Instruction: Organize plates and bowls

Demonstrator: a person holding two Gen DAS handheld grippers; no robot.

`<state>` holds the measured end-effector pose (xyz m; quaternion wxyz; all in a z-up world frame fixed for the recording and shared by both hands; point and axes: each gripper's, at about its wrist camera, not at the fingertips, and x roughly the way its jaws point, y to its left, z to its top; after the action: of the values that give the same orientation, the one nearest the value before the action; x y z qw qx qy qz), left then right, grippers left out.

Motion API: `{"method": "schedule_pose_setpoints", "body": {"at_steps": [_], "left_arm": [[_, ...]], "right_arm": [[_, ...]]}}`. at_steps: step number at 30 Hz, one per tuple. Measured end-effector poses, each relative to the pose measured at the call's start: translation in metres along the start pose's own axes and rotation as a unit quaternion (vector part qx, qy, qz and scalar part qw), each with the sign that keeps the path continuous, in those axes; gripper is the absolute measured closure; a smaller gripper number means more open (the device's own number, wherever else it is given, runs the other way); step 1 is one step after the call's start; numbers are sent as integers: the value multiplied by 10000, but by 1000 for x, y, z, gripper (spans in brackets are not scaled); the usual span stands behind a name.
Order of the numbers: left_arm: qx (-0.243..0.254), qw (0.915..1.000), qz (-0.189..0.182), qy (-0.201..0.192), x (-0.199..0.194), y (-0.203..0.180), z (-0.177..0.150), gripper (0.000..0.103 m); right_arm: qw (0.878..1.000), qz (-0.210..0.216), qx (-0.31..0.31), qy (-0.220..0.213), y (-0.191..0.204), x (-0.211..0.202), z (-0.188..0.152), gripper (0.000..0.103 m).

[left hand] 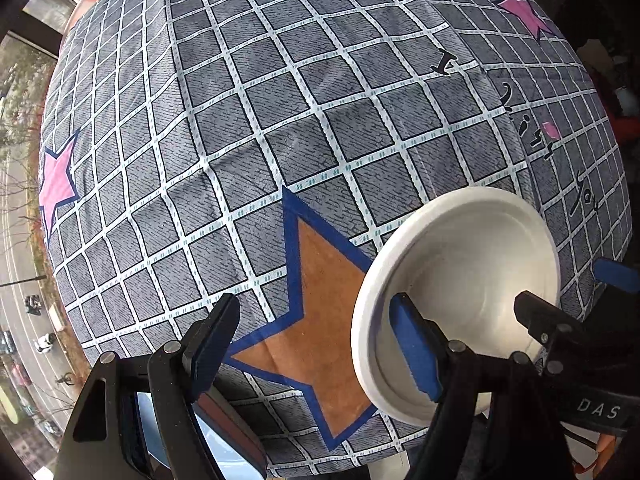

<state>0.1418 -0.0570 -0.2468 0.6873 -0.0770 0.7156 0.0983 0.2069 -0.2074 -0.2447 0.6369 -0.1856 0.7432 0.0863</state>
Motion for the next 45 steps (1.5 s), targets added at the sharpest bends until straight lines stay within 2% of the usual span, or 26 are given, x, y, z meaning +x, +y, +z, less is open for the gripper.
{"method": "schedule_pose_setpoints", "body": {"at_steps": [7,10,12,14,20,22,25,27,28,29,30,31,32,34,39,45], "left_arm": [[-302,9993,-115,205,22,5,13,22],[-443,9985,-223,219,27,10,17,20],[-503,9983,-212,193,31,15,18,10],[-560,9979,-268,210,35,21,18,7],[-715,9964,-376,236,44,45,8,5],[-712,9962,-435,251,45,47,5,8],[-614,9958,-609,288,39,37,10,26],[-469,9966,-599,307,37,31,15,38],[-372,9970,-619,292,36,28,16,42],[-264,9970,-673,282,34,24,16,50],[-152,9961,-816,305,33,19,17,65],[-78,9948,-946,377,34,15,17,68],[-33,9945,-952,440,35,12,16,69],[48,9954,-857,424,35,10,12,70],[334,9952,-751,527,32,0,1,70],[555,9942,-665,631,33,-15,-22,70]], "right_arm": [[9995,55,-307,34,1,17,32,1],[9989,371,-289,77,-1,26,44,1],[9977,613,-279,126,-9,36,55,1],[9955,886,-165,276,-12,49,58,0],[9961,876,-33,-19,-21,46,62,0],[9961,885,-7,-29,-29,43,50,0],[9951,939,-7,303,-32,44,42,0],[9942,1033,105,270,-21,39,34,5],[9939,1064,127,240,-19,37,34,10],[9939,1076,138,213,-15,33,33,20],[9943,1039,97,200,-12,31,31,25],[9951,974,6,189,-8,29,29,37],[9957,909,-101,154,-3,27,26,54],[9932,1125,-208,215,4,25,23,74],[9926,1172,-42,321,6,27,11,74],[9907,1278,182,441,8,32,-19,74]]}}
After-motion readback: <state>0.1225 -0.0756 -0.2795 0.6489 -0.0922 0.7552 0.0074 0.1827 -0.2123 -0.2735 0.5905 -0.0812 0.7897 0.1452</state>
